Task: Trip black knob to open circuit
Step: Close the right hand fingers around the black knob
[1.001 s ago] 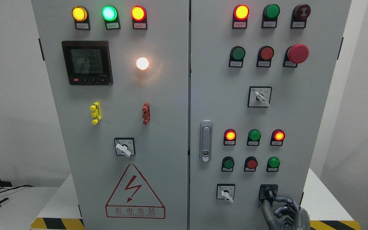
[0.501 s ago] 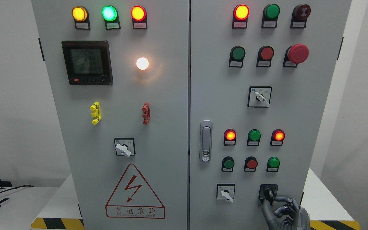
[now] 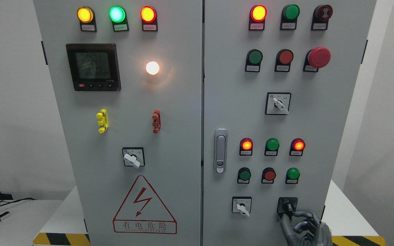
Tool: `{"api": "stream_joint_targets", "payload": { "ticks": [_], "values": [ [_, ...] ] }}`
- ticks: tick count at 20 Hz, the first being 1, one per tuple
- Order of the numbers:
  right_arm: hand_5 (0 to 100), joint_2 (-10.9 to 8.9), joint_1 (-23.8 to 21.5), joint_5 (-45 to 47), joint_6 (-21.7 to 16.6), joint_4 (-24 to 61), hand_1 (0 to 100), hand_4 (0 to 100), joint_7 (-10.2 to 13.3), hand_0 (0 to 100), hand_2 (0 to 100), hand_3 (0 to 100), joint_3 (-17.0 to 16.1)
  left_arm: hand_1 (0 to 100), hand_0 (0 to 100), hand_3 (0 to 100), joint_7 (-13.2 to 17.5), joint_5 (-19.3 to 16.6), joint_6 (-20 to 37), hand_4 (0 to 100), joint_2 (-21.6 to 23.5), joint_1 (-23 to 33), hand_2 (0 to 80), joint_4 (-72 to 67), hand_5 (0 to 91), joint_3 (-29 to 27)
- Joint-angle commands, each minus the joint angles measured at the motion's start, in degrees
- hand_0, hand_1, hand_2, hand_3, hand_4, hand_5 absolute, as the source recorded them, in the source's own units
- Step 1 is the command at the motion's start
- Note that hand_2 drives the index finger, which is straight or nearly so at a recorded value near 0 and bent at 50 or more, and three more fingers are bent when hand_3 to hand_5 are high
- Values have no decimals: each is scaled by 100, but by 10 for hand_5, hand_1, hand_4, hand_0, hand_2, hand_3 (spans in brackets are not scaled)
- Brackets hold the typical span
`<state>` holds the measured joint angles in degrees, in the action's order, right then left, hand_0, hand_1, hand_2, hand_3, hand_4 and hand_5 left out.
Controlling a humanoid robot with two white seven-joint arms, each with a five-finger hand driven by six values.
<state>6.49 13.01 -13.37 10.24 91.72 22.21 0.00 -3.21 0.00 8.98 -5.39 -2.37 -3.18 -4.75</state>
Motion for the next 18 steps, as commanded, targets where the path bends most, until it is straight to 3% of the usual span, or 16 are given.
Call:
{"api": "stream_joint_targets", "payload": {
  "ticks": [1, 18],
  "values": [
    [919, 2, 0, -8, 4, -32, 788, 836, 3, 284, 518, 863, -62, 389, 120, 0, 4, -176, -2, 0, -6, 0, 0, 2, 0, 0],
    [942, 2, 44, -131, 13, -58, 779, 842, 3, 305, 539, 870, -26, 389, 120, 0, 4, -176, -2, 0, 3, 0, 0, 2, 0, 0]
  ]
}}
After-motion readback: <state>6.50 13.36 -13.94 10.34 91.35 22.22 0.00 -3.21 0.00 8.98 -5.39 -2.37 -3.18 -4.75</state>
